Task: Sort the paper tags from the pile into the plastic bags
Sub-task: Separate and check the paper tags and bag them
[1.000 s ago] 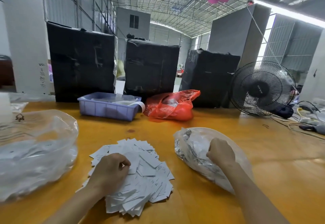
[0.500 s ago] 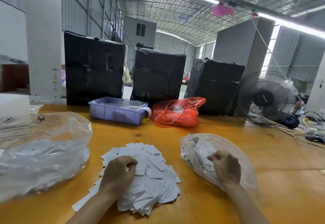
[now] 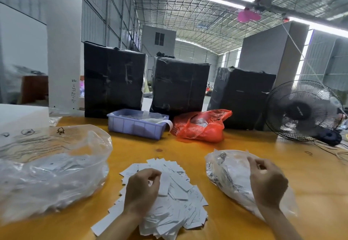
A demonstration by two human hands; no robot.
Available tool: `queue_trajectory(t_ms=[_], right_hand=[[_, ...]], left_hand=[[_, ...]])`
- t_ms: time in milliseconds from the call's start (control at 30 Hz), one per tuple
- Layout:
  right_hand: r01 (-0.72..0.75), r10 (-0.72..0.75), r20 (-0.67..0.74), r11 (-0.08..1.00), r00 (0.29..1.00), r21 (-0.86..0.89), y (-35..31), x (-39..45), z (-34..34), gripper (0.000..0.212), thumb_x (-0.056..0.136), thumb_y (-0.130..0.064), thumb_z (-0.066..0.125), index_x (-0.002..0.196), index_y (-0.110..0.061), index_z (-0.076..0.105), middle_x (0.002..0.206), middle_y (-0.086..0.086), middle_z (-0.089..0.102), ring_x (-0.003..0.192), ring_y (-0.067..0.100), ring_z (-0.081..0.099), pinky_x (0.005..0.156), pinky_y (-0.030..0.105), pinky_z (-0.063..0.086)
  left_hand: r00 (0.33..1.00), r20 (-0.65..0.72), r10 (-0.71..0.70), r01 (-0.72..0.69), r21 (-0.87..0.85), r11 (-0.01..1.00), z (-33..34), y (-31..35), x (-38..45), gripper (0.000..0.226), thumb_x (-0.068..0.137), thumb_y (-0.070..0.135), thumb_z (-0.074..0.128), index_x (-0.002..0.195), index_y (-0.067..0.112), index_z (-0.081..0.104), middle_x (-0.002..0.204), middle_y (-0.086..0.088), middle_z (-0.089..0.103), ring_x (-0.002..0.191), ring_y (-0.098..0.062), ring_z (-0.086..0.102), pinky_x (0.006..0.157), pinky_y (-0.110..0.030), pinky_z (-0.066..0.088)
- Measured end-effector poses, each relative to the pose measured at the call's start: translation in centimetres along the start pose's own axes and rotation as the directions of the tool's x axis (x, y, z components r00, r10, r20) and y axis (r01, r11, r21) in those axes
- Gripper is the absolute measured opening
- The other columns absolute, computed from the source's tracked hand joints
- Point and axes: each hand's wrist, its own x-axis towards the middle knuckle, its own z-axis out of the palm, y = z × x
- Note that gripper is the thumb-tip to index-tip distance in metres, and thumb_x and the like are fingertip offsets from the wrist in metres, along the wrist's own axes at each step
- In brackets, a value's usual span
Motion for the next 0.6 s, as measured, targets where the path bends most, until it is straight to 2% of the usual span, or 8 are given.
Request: queue_trajectory(t_ms=[100,133,200,267,333,400,433,600], right_hand=[[0.031,-0.042,0.041,0.970,0.998,0.243,-3.5,-1.1,-0.4,0.010,0.076,-0.006,0.076,0.070,-0.005,0.067,0.060,0.001,0.062,0.052,0.015,0.055,0.055,0.019,0.042],[-0.011,-0.032,0.122,0.943,0.992,0.334,-4.8,-2.0,-0.4,0.010,0.076,-0.009,0.075,0.070,-0.008,0.067,0.059,-0.004,0.062,0.052,0.013,0.055,0.052,0.013,0.040],[-0.183,0.008,0.353,0.868,0.935,0.462,-7.2,-4.2,0.0,0.013,0.076,-0.014,0.075,0.067,-0.012,0.066,0.053,-0.004,0.063,0.052,0.011,0.060,0.049,0.015,0.046],[-0.342,0.017,0.546,0.796,0.838,0.500,-8.9,-6.1,0.6,0.015,0.077,-0.013,0.075,0.064,-0.013,0.067,0.055,0.001,0.066,0.047,0.010,0.062,0.046,0.022,0.049],[-0.442,0.000,0.661,0.744,0.751,0.502,-9.9,-7.3,1.2,0.017,0.079,-0.009,0.074,0.063,-0.011,0.067,0.057,0.004,0.068,0.045,0.013,0.061,0.043,0.023,0.047],[-0.494,-0.024,0.723,0.714,0.691,0.496,-10.5,-7.6,1.8,0.019,0.081,-0.009,0.072,0.063,-0.009,0.066,0.054,0.008,0.067,0.043,0.014,0.059,0.041,0.022,0.044],[-0.511,-0.028,0.743,0.708,0.669,0.487,-10.5,-7.6,2.1,0.020,0.081,-0.009,0.072,0.062,-0.008,0.066,0.052,0.009,0.066,0.041,0.014,0.057,0.040,0.022,0.043],[-0.541,-0.038,0.805,0.722,0.592,0.431,-11.4,-6.9,4.0,0.026,0.083,-0.008,0.070,0.058,-0.003,0.063,0.042,0.010,0.058,0.032,0.015,0.046,0.034,0.021,0.034]], left_hand=[[1.000,-0.002,0.010,-0.010,-0.019,1.000,0.2,0.2,0.0,0.011,0.080,0.005,0.071,0.087,0.012,0.076,0.080,0.007,0.073,0.068,0.004,0.061,0.063,-0.002,0.044],[1.000,-0.013,0.017,-0.017,-0.035,0.999,0.2,0.4,0.0,0.009,0.081,0.006,0.071,0.086,0.012,0.075,0.078,0.010,0.071,0.066,0.004,0.061,0.063,-0.003,0.045],[1.000,0.001,-0.001,0.001,-0.143,0.990,0.2,1.3,0.1,0.007,0.084,0.020,0.070,0.083,0.014,0.074,0.073,0.015,0.069,0.069,0.002,0.064,0.062,-0.006,0.046],[0.986,0.144,-0.085,0.130,-0.337,0.932,-0.1,2.3,0.3,0.037,0.081,0.052,0.063,0.083,0.017,0.072,0.071,0.010,0.071,0.070,-0.001,0.066,0.063,-0.011,0.048],[0.915,0.366,-0.169,0.345,-0.494,0.798,-0.3,3.0,0.7,0.055,0.073,0.065,0.059,0.089,0.013,0.070,0.079,0.000,0.074,0.071,-0.009,0.068,0.067,-0.022,0.053],[0.848,0.490,-0.201,0.479,-0.549,0.685,-0.4,3.1,1.0,0.057,0.072,0.059,0.068,0.095,0.007,0.068,0.080,-0.006,0.073,0.071,-0.016,0.067,0.069,-0.028,0.053],[0.838,0.506,-0.205,0.496,-0.550,0.672,-0.4,3.0,1.0,0.056,0.070,0.055,0.075,0.095,0.005,0.068,0.078,-0.007,0.071,0.069,-0.016,0.065,0.067,-0.027,0.053],[0.824,0.443,-0.353,0.554,-0.505,0.662,-0.7,2.3,1.4,0.030,0.069,0.019,0.083,0.091,0.003,0.069,0.073,-0.009,0.068,0.057,-0.009,0.058,0.054,-0.019,0.046]])
